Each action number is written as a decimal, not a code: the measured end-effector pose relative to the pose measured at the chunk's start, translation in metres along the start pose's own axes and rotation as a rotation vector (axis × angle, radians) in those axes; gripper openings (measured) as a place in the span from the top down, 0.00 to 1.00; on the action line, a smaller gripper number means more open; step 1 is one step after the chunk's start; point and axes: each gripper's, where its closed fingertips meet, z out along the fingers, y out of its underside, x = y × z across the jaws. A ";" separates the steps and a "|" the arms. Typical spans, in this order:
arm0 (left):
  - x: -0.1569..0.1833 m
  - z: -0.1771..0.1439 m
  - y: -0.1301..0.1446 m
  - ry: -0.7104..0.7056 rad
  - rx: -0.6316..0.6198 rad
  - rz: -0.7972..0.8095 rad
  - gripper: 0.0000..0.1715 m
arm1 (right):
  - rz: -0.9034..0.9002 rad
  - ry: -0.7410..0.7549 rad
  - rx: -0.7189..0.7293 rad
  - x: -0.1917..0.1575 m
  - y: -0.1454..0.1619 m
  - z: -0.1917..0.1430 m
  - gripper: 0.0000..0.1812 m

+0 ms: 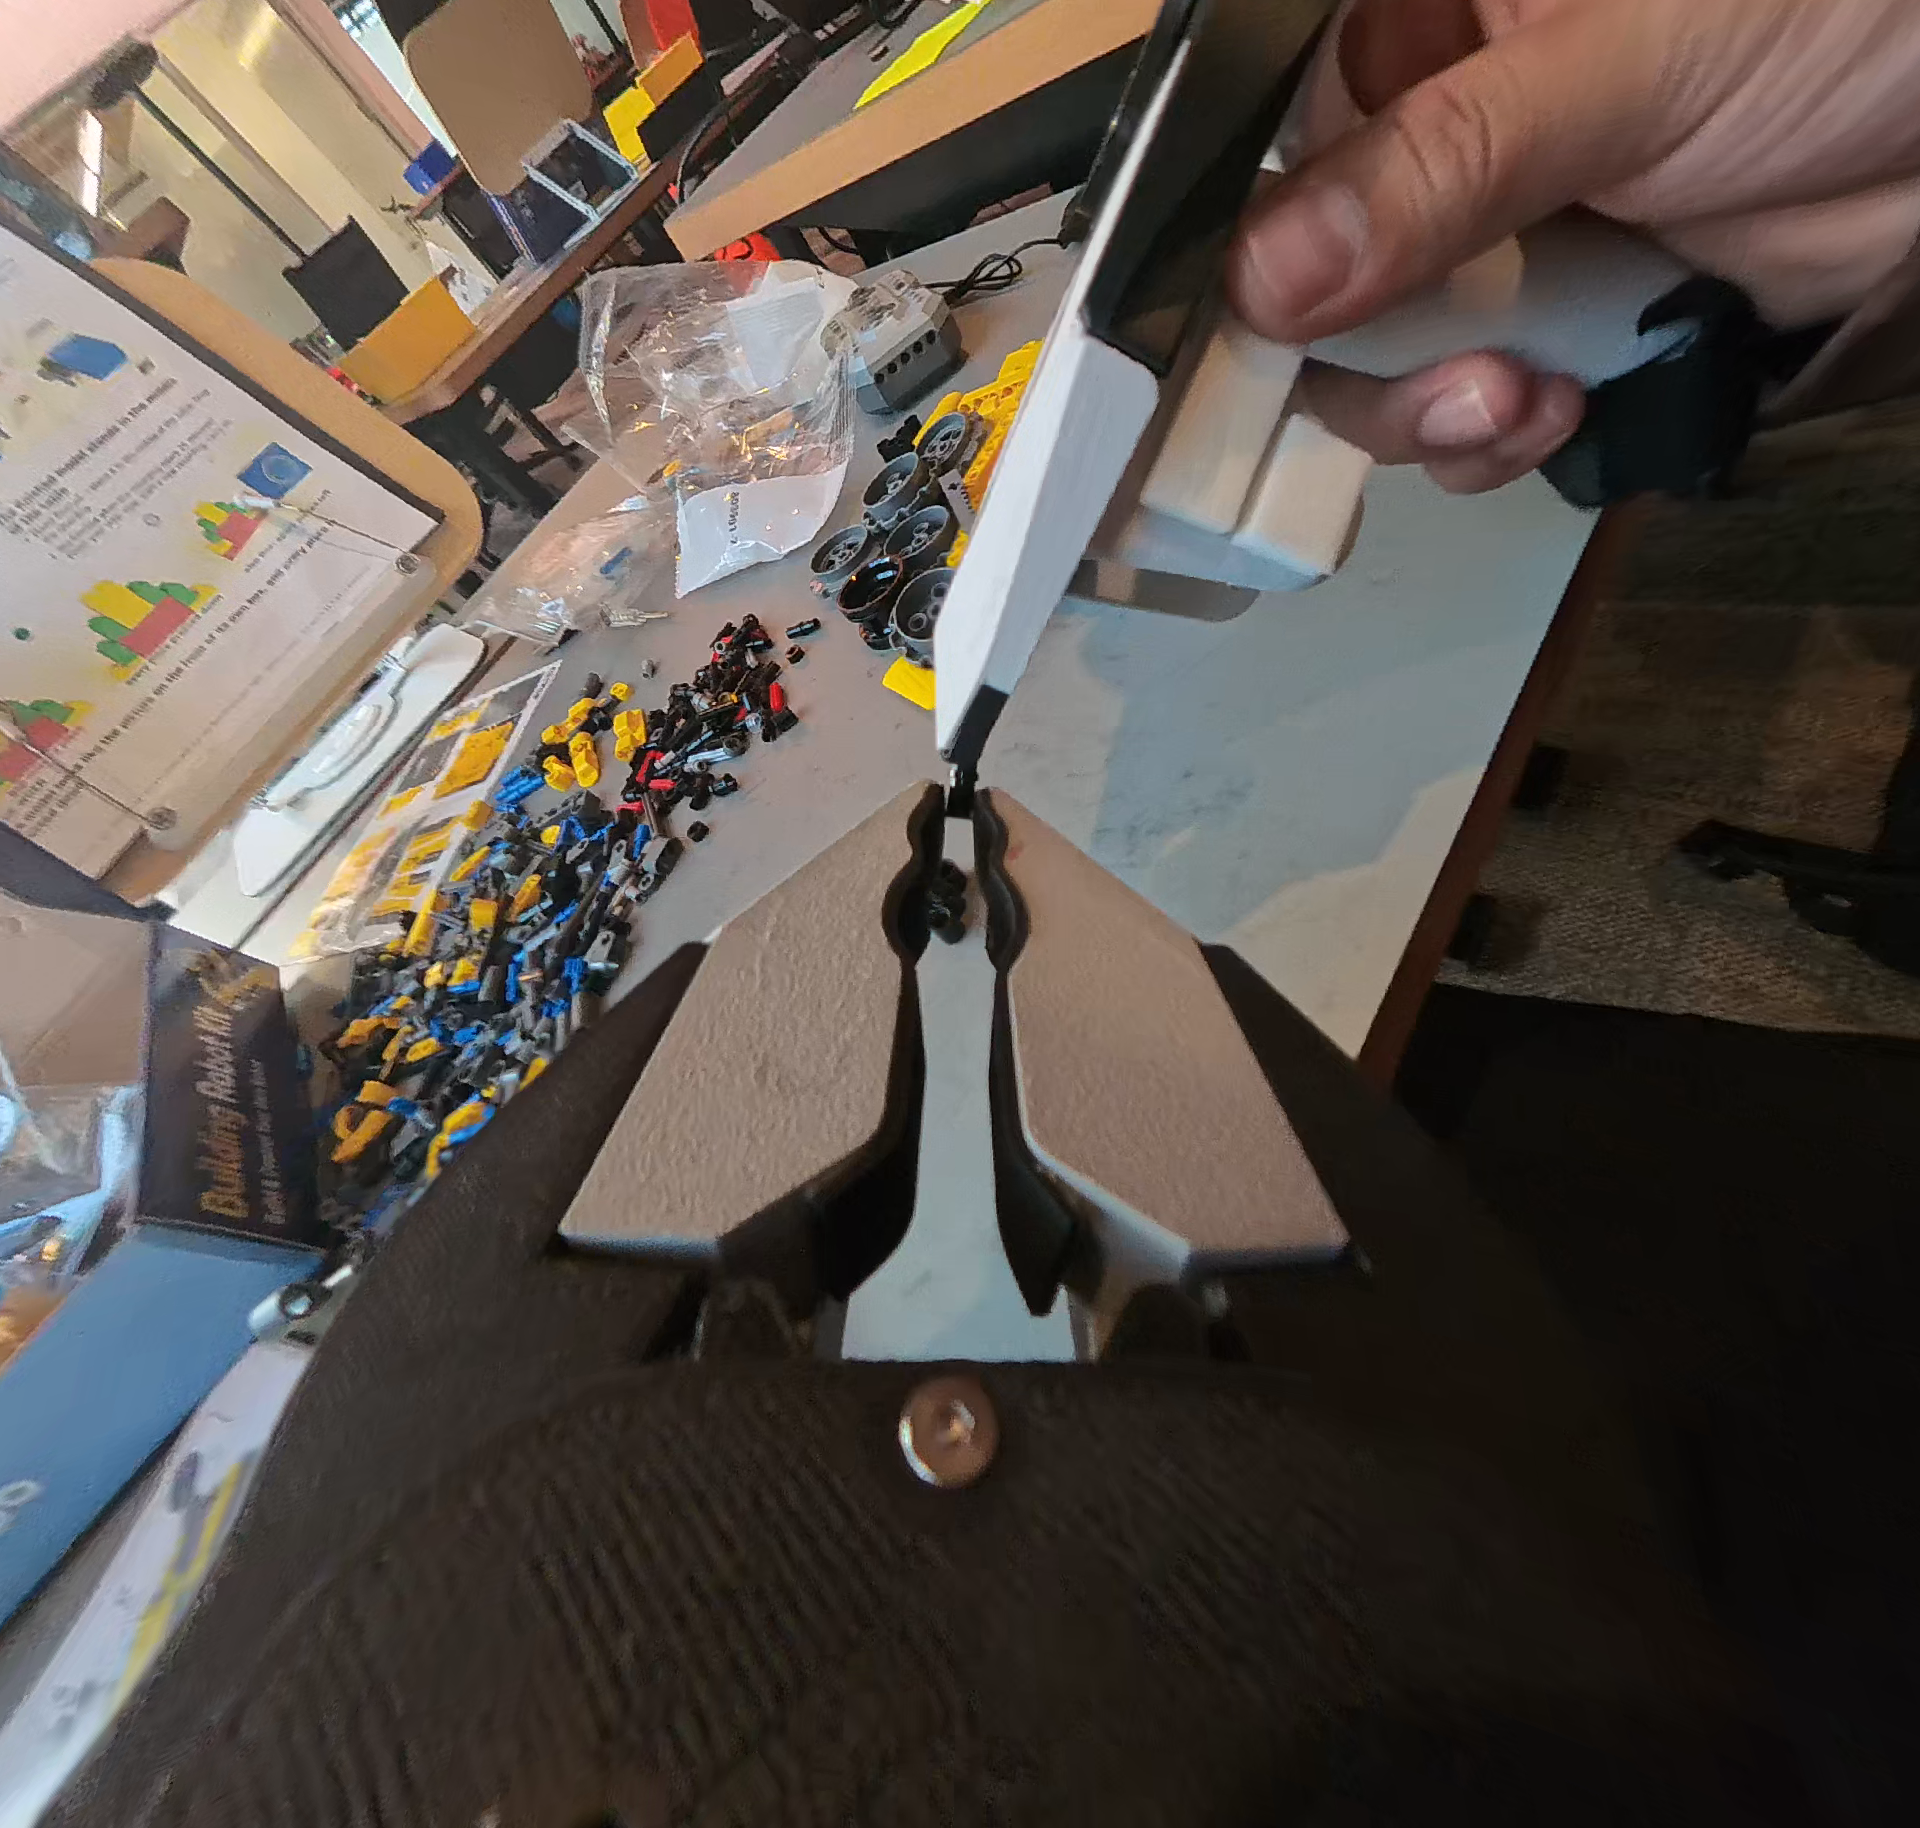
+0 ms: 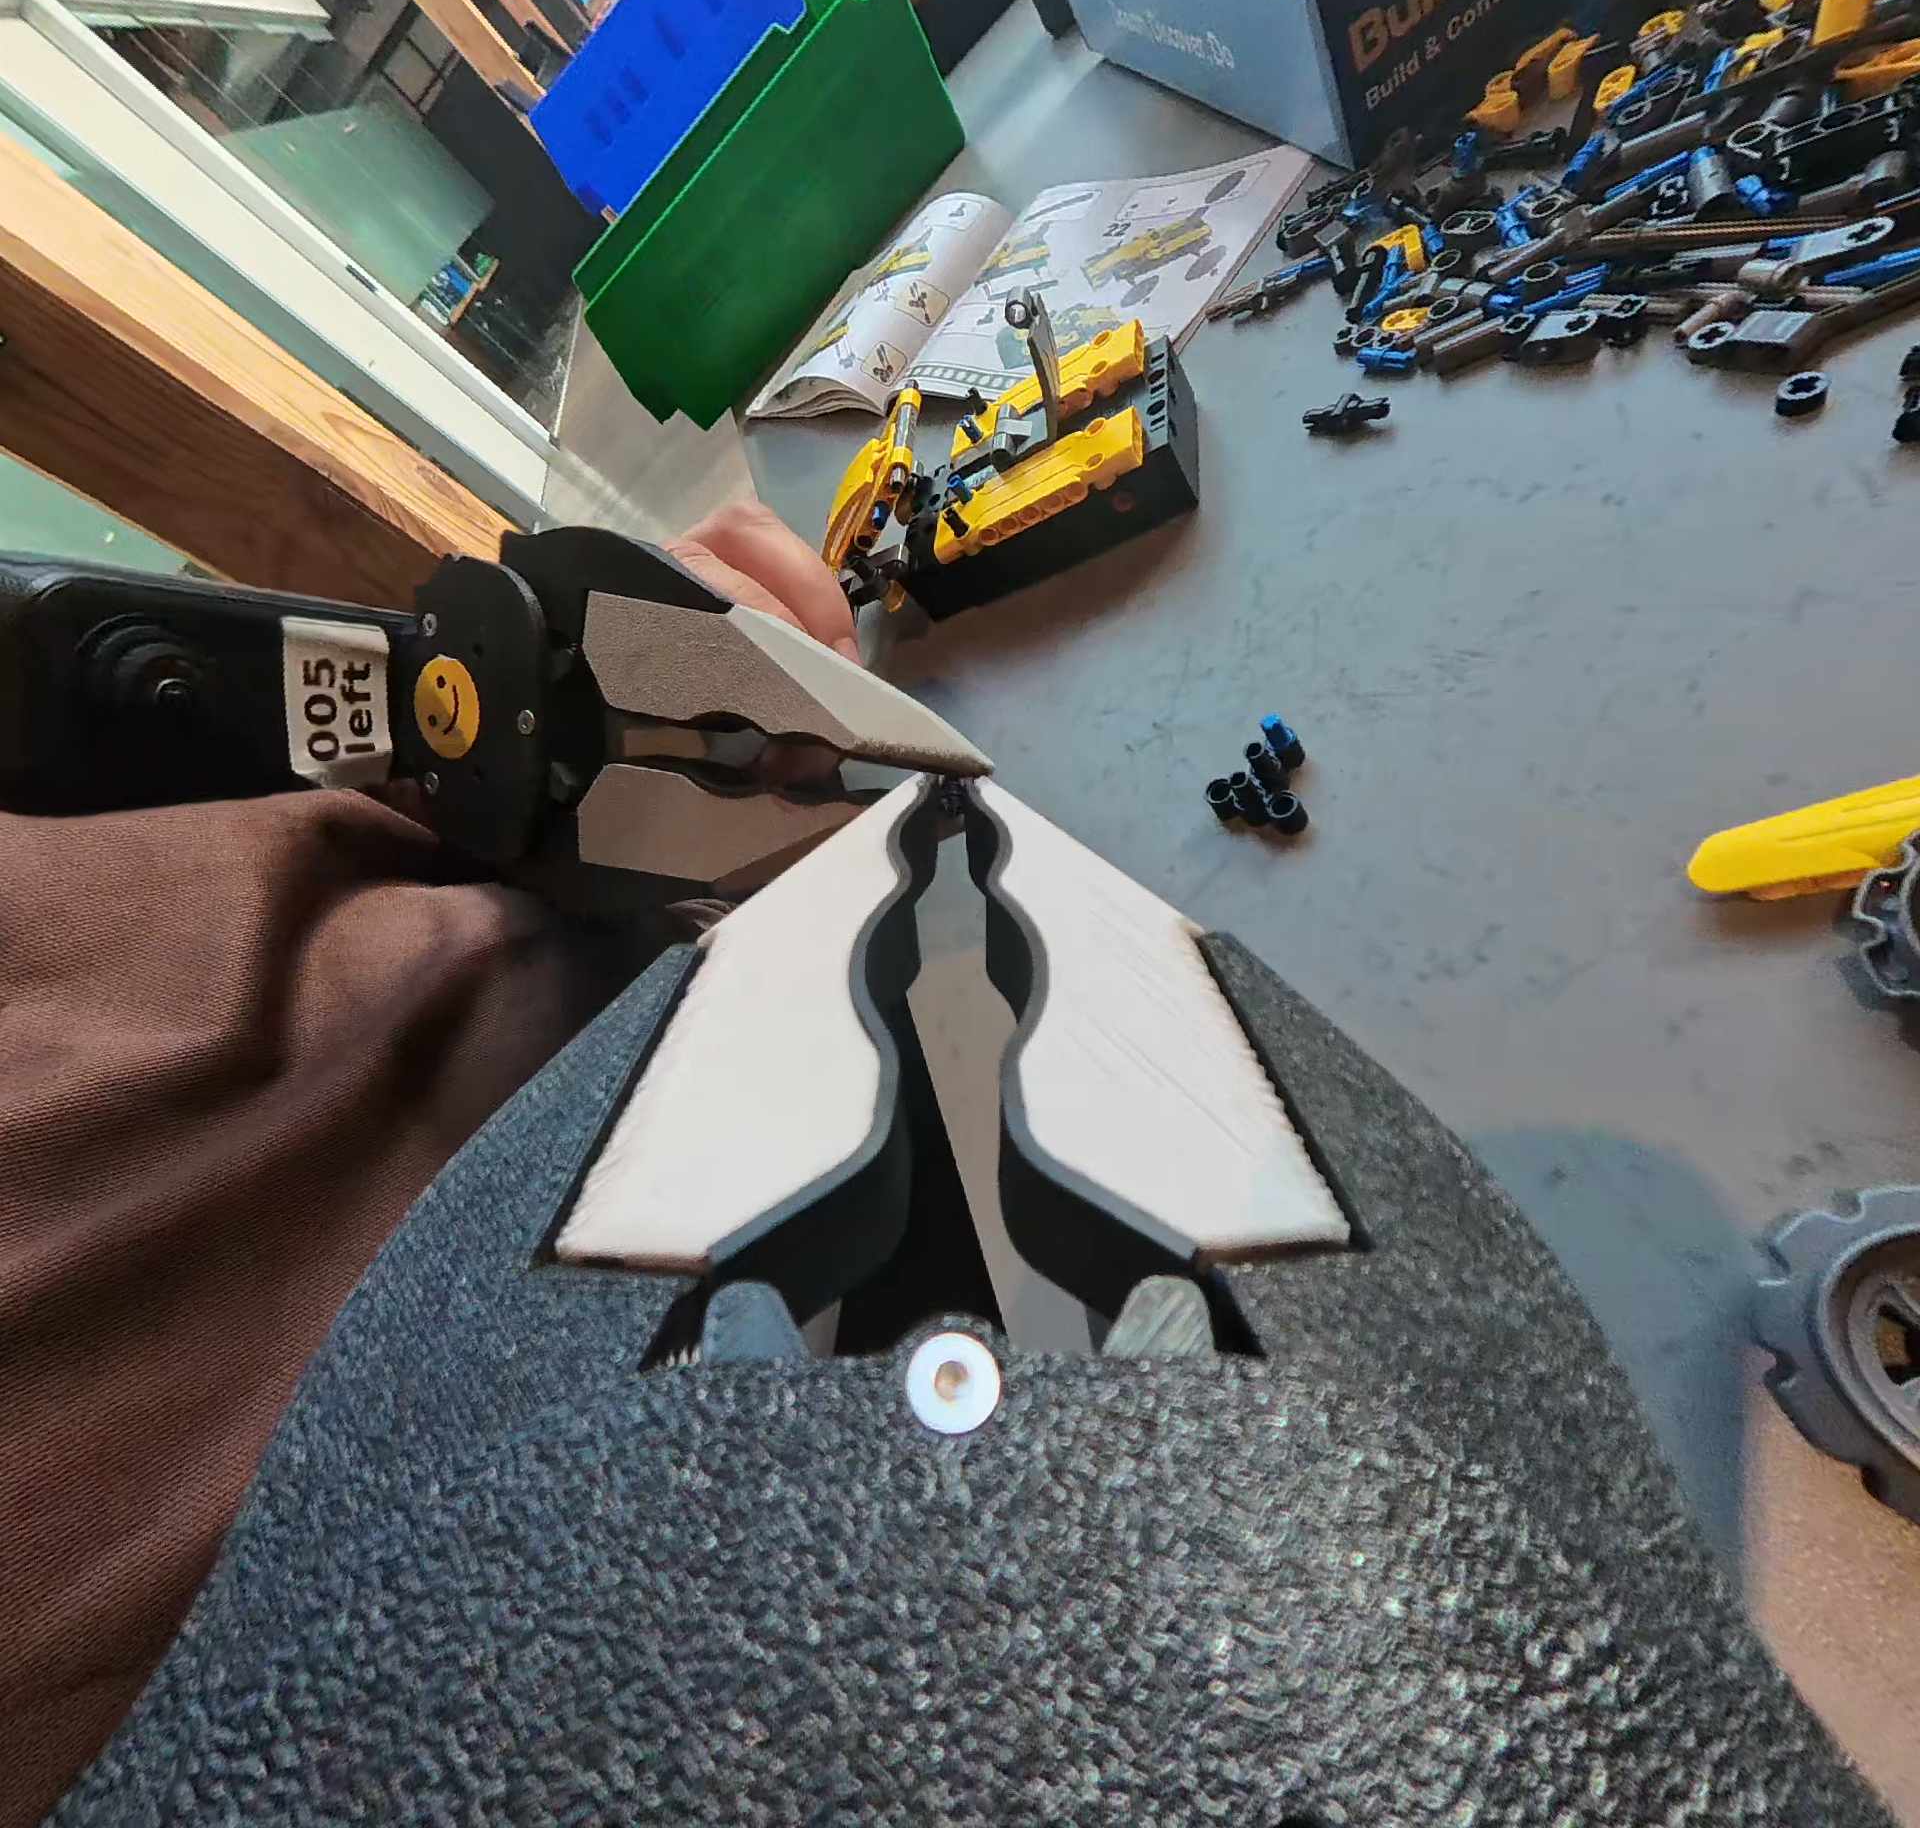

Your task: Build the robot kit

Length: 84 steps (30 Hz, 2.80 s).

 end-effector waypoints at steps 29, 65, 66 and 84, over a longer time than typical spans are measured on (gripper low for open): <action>-0.028 0.046 0.072 0.841 -0.522 0.529 0.95 | -0.138 0.144 -0.028 0.001 0.023 -0.046 0.99; 0.022 -0.002 0.047 0.422 -0.470 -0.178 0.87 | -0.277 0.234 -0.288 0.031 0.037 -0.010 1.00; 0.018 0.000 0.052 0.405 -0.485 -0.165 0.87 | -0.287 0.240 -0.319 0.032 0.039 -0.008 1.00; 0.037 0.015 0.049 0.376 -0.385 -0.330 0.95 | -0.394 0.328 -0.494 0.038 0.043 0.004 1.00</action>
